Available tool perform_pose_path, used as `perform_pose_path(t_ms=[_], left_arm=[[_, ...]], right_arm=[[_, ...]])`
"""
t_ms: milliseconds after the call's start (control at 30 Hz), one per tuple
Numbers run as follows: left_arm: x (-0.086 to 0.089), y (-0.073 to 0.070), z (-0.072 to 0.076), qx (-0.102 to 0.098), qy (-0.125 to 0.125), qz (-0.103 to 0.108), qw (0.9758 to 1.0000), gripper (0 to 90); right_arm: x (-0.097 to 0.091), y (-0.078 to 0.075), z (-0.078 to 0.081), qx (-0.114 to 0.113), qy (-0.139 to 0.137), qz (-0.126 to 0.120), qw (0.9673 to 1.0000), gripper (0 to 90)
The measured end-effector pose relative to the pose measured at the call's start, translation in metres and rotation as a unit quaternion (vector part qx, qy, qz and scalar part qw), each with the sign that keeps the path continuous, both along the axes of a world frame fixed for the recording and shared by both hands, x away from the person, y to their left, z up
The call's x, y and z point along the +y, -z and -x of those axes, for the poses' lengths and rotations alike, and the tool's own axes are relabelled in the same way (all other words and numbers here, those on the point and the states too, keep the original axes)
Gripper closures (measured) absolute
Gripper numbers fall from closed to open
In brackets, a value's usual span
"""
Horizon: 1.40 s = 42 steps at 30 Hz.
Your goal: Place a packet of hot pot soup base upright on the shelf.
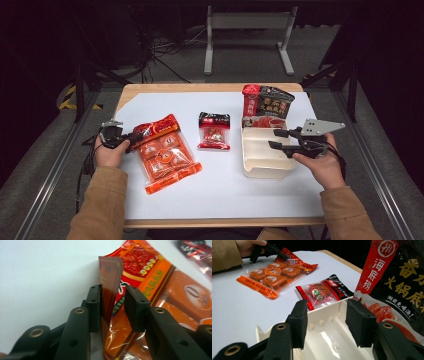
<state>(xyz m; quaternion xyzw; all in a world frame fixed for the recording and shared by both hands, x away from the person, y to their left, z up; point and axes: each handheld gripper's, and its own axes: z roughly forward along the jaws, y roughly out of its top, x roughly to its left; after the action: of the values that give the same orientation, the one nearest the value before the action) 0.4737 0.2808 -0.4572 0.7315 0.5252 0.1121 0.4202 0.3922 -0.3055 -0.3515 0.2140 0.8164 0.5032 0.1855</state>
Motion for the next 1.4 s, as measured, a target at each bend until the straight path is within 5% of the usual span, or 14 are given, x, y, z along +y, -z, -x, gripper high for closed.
perform_pose_path(t_ms=[367,1133,1400], left_arm=[[0.003,0.000,0.001,-0.004,-0.013,0.003,0.9999,87.8],[0.006,-0.022,0.014,-0.034,-0.006,0.019,0.9992,89.9],[0.008,-0.041,0.025,-0.061,-0.001,0.051,0.9969,90.0]], right_arm=[[0.002,0.001,0.001,-0.004,-0.005,0.007,1.0000,53.2],[0.002,-0.001,0.004,0.008,-0.006,0.009,0.9999,62.6],[0.004,-0.003,0.007,0.008,-0.011,0.012,0.9998,63.7]])
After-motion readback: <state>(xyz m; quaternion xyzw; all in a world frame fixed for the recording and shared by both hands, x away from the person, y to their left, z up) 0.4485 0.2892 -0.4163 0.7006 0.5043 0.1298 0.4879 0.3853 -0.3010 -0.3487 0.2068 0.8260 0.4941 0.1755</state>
